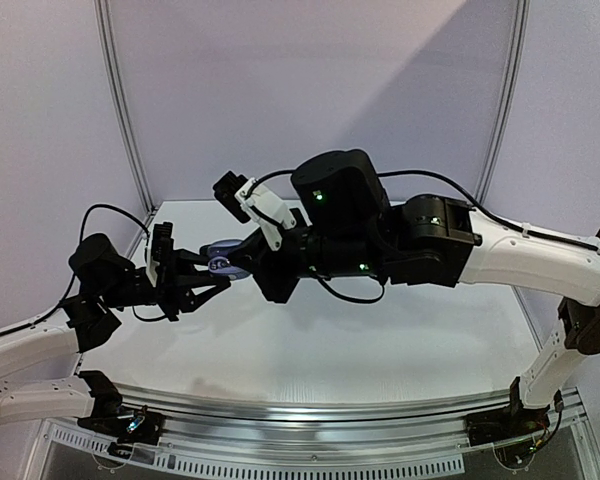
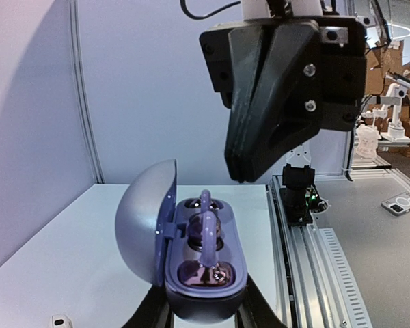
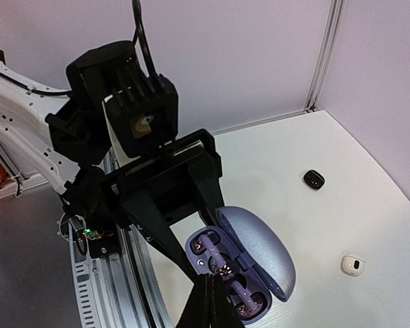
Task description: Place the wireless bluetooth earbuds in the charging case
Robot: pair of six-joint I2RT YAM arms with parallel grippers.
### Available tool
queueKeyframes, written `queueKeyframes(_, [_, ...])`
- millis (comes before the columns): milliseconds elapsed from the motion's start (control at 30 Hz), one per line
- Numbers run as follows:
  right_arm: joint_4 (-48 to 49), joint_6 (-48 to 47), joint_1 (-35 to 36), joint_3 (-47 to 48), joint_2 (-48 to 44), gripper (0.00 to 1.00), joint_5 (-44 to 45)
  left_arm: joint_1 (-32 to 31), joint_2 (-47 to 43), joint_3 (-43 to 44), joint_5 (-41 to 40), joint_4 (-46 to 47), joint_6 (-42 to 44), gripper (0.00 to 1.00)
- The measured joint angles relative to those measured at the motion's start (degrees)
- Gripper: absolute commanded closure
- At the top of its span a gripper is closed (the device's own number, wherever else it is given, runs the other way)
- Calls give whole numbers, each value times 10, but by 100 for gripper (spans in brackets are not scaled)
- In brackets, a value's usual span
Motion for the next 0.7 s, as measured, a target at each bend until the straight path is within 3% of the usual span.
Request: queueKeyframes(700, [15,-13,-8,1,17,100,3,0,0,0,0,0,1,100])
